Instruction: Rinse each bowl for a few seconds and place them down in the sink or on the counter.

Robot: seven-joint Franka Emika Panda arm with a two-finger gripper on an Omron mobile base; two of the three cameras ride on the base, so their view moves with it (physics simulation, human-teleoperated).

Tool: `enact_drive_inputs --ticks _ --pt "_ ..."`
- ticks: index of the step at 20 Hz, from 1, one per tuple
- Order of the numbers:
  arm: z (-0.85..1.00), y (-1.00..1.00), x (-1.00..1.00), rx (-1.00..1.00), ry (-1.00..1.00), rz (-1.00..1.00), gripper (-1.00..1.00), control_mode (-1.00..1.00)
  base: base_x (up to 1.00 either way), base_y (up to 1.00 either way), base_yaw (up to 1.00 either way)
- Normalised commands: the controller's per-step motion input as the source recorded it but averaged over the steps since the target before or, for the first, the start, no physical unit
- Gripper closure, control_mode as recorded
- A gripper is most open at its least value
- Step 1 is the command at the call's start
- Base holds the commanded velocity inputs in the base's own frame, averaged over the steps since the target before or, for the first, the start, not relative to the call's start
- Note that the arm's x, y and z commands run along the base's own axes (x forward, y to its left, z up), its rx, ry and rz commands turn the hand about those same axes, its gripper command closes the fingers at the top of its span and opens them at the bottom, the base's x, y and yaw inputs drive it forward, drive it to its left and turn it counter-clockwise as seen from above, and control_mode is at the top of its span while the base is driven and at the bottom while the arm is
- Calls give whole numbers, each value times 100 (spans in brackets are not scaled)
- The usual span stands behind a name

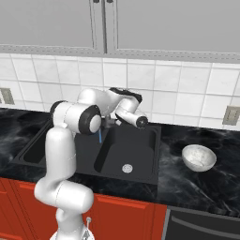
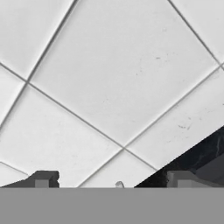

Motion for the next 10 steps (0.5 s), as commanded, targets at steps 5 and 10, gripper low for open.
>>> enact_drive_inputs --ticks 5,10 --pt "33 -20 -32 3 10 -2 -100 -100 0 0 0" --pt "26 -12 -32 1 10 -2 -100 -100 0 0 0"
